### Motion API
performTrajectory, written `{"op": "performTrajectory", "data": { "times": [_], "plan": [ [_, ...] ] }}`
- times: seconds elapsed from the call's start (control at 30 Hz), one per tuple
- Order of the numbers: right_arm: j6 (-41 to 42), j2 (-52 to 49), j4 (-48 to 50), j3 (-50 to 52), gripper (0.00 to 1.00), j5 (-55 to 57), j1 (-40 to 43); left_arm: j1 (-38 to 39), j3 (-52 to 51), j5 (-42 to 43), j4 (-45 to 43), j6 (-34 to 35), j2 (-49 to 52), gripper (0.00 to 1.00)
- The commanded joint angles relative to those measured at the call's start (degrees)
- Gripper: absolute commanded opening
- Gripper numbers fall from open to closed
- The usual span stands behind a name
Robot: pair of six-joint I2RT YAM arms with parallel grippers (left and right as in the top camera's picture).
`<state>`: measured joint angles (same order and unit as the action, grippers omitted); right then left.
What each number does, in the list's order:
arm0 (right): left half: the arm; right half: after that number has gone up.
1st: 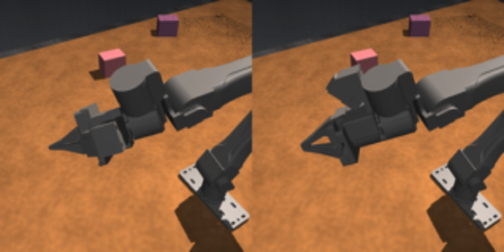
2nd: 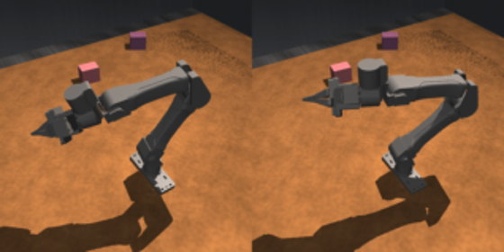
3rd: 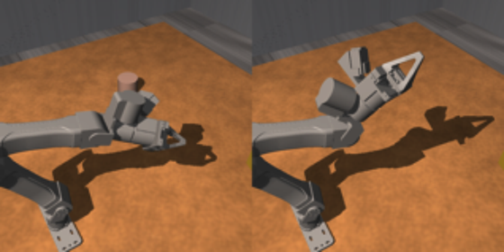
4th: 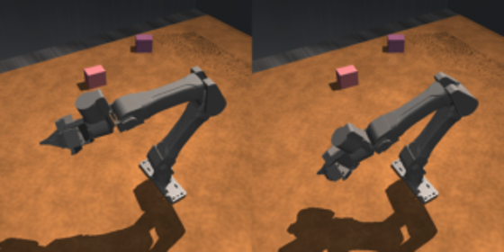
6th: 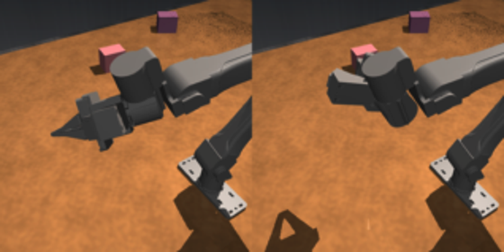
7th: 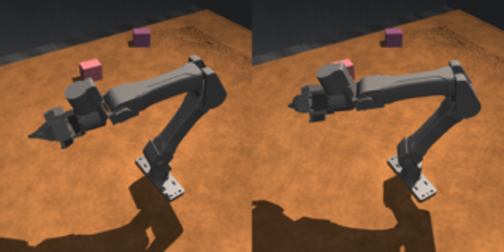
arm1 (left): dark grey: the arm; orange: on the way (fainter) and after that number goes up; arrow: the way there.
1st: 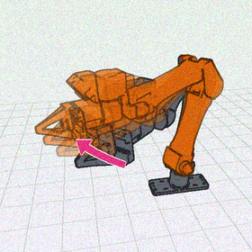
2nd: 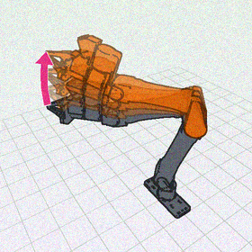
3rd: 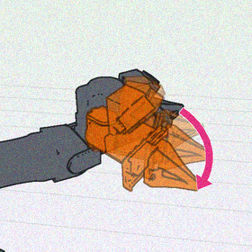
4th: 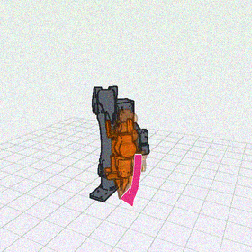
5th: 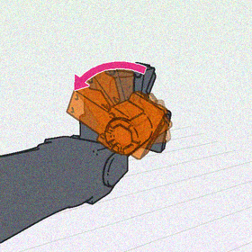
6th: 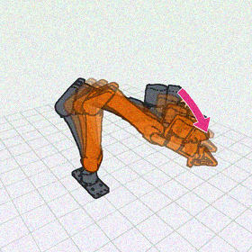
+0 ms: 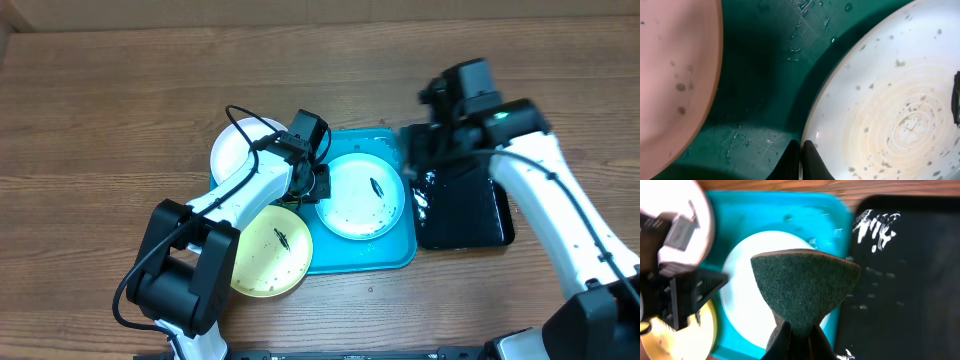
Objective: Clean dirty plates on tray and stack at the side
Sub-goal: 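Carry the sponge with the right gripper onto the right white plate, then wipe the right white plate with the sponge in the right gripper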
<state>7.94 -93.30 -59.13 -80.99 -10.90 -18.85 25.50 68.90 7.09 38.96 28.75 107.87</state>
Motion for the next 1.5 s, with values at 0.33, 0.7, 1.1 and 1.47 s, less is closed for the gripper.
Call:
{"op": "performTrajectory", "data": {
  "times": [0.33, 0.7, 1.1, 1.47],
  "plan": [
    [5.9, -10.8, 3.4, 0.0, 0.04, 17.2, -12.7, -0.4, -0.3, 0.4, 0.0, 1.0, 0.5, 0.04],
    [5.8, -14.5, 6.0, 0.7, 0.04, 18.0, -12.9, -0.4, -0.3, 0.4, 0.0, 1.0, 0.5, 0.04],
    [5.6, -14.5, 13.8, 9.1, 0.04, 21.4, -12.9, -0.4, -0.3, 0.4, 0.0, 1.0, 0.5, 0.04],
    [5.4, -14.5, 25.1, 18.0, 0.04, 21.2, -12.9, -0.4, -0.3, 0.4, 0.1, 1.0, 0.5, 0.04]
  ]
}}
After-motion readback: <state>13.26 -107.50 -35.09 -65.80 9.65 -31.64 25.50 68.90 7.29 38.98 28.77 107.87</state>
